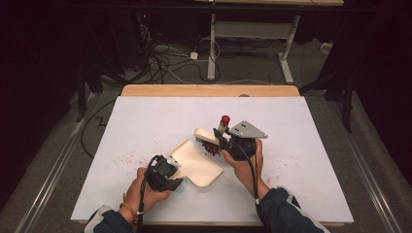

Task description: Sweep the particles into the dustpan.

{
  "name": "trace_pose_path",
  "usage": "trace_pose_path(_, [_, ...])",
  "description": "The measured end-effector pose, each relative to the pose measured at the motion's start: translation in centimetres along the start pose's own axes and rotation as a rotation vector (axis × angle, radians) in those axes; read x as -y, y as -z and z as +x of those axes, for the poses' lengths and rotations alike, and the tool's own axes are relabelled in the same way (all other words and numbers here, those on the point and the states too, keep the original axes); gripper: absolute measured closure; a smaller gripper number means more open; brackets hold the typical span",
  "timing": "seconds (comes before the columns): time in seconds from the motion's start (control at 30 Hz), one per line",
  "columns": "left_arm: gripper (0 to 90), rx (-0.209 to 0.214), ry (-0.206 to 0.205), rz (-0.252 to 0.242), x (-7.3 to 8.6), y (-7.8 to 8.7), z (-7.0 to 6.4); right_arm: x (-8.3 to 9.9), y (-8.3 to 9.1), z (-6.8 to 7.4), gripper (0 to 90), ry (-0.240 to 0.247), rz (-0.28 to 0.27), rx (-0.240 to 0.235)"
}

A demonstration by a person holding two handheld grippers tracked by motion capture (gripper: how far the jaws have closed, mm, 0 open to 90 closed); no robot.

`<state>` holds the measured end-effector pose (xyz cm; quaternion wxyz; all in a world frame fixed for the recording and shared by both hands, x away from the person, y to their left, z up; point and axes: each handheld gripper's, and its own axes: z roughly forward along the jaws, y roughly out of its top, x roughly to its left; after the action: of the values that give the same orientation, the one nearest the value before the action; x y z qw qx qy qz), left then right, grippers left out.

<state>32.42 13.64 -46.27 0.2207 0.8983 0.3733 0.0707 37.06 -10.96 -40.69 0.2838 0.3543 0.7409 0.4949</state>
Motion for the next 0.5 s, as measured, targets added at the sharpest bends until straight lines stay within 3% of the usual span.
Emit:
trace_pose_path(0.13, [64.0,0.000,0.008,0.006,0.0,-0.3,0.0,0.2,0.3,0.8,69.9,0.000,-0.004,0.001])
trace_pose_path(0.33, [63.9,-0.002,0.016,0.010,-0.4,-0.4,-0.3,0.3,1.1,2.8,69.9,0.017,-0.008,-0.061])
trace_pose_path(0.5, [63.9,-0.008,0.023,0.016,-0.7,-0.5,-0.5,0.1,1.6,3.3,70.0,0.018,-0.013,-0.093])
